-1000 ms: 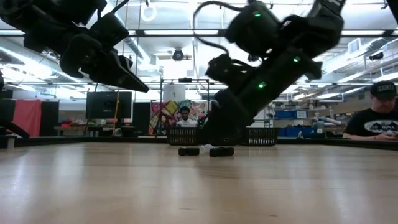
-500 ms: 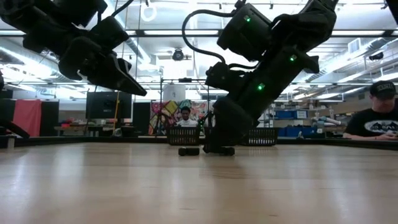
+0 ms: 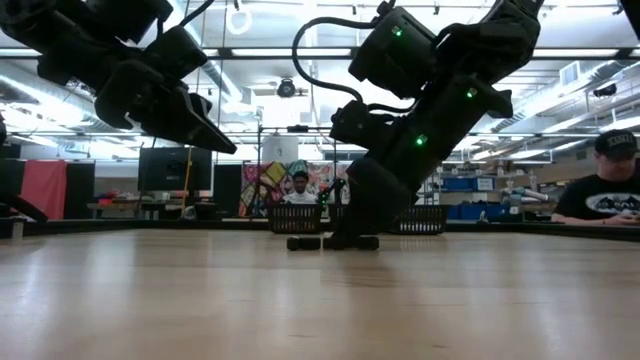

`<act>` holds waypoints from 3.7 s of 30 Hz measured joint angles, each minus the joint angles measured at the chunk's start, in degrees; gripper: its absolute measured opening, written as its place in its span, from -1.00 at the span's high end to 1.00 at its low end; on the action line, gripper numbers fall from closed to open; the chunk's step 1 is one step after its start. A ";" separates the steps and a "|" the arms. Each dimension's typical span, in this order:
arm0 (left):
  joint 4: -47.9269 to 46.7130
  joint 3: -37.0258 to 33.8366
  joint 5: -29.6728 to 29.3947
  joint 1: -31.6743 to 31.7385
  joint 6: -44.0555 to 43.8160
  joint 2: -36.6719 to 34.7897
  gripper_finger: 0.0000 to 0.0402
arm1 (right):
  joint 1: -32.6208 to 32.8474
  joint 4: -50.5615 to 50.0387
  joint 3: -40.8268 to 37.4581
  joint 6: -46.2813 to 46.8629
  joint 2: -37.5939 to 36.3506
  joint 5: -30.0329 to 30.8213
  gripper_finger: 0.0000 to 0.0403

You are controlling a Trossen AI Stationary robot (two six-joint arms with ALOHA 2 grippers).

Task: Sort game pieces by color
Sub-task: Put the white game piece into the right black basket, then put the black game piece into the center black basket

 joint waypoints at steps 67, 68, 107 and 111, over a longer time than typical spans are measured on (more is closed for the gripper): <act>0.41 0.00 -2.73 -1.38 -13.47 2.21 0.45 | -41.75 -28.30 2.45 -13.44 -16.48 -7.90 0.59; 0.67 0.00 -2.73 -1.38 -13.47 2.21 0.44 | -42.14 -28.19 2.45 -13.82 -16.48 -8.50 0.56; 12.26 0.05 10.23 -5.22 7.81 6.37 0.17 | -2.01 4.92 -7.82 -8.03 -14.16 -12.47 0.36; 17.80 0.00 10.22 -5.22 8.65 10.27 0.17 | 0.28 14.12 -11.73 -7.31 -12.85 -11.63 0.24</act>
